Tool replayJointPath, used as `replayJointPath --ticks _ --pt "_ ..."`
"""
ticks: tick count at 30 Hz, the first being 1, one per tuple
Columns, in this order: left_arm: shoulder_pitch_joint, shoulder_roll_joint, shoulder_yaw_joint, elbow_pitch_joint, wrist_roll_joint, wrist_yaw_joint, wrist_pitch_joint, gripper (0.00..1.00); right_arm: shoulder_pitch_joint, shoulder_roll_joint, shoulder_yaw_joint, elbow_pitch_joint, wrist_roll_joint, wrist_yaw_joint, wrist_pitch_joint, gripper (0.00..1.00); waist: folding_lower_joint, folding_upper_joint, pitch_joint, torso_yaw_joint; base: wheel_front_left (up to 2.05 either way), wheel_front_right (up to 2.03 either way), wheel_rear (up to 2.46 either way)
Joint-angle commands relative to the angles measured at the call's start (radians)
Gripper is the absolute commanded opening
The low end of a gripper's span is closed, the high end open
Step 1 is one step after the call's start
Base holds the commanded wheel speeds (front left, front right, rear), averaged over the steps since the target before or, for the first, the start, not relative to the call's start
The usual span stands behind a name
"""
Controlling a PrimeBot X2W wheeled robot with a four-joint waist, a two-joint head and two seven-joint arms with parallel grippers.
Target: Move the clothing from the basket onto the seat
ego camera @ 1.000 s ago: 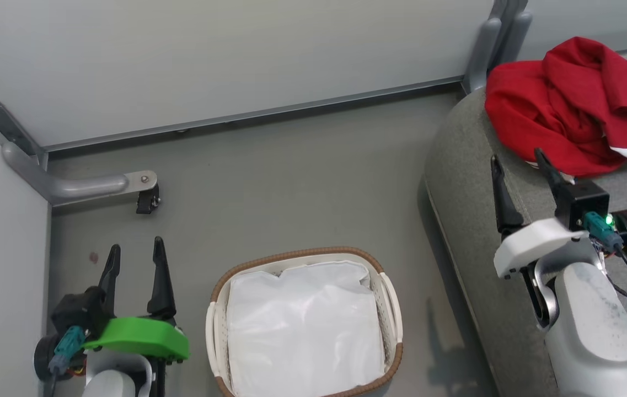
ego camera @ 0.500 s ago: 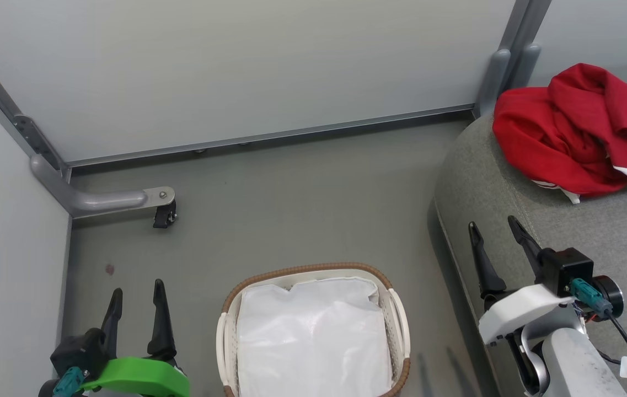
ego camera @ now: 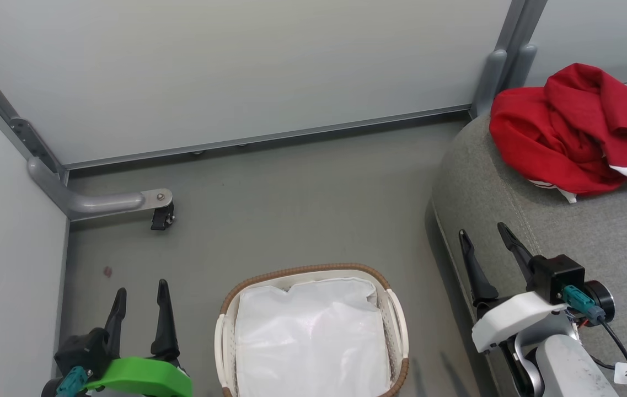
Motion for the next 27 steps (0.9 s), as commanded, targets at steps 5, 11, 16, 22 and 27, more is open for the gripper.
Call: replayJointPath --ticks 5,11,16,22,27 --pt "-0.001 0.001 -0.001 0.002 0.011 -0.002 0.000 1.00 0.015 -0.004 0.002 0.002 0.008 -0.001 -0.002 1.00 0.0001 0.0000 -0.001 -0.001 0.00 0.00 0.00" --pt "0.001 -0.003 -0.006 0.034 0.006 -0.001 0.001 0.00 0.022 0.005 0.004 0.032 0.004 0.000 0.001 0.00 0.0001 0.0000 -0.001 -0.001 0.00 0.00 0.00" --pt "-0.006 -0.004 0.005 0.036 -0.068 -0.004 0.024 0.00 0.027 0.005 -0.009 0.032 0.089 0.000 0.026 0.00 0.0001 0.0000 -0.004 0.000 0.00 0.00 0.00" --pt "-0.013 -0.003 0.018 0.027 -0.168 -0.007 0.053 0.00 0.034 0.005 -0.023 0.018 0.204 0.000 0.055 0.00 0.0001 0.0000 -0.007 0.001 0.00 0.00 0.00" --pt "-0.019 -0.003 0.029 0.019 -0.252 -0.010 0.077 0.00 0.039 0.004 -0.034 0.006 0.300 0.000 0.078 0.00 0.0001 0.0000 -0.009 0.002 0.00 0.00 0.00"
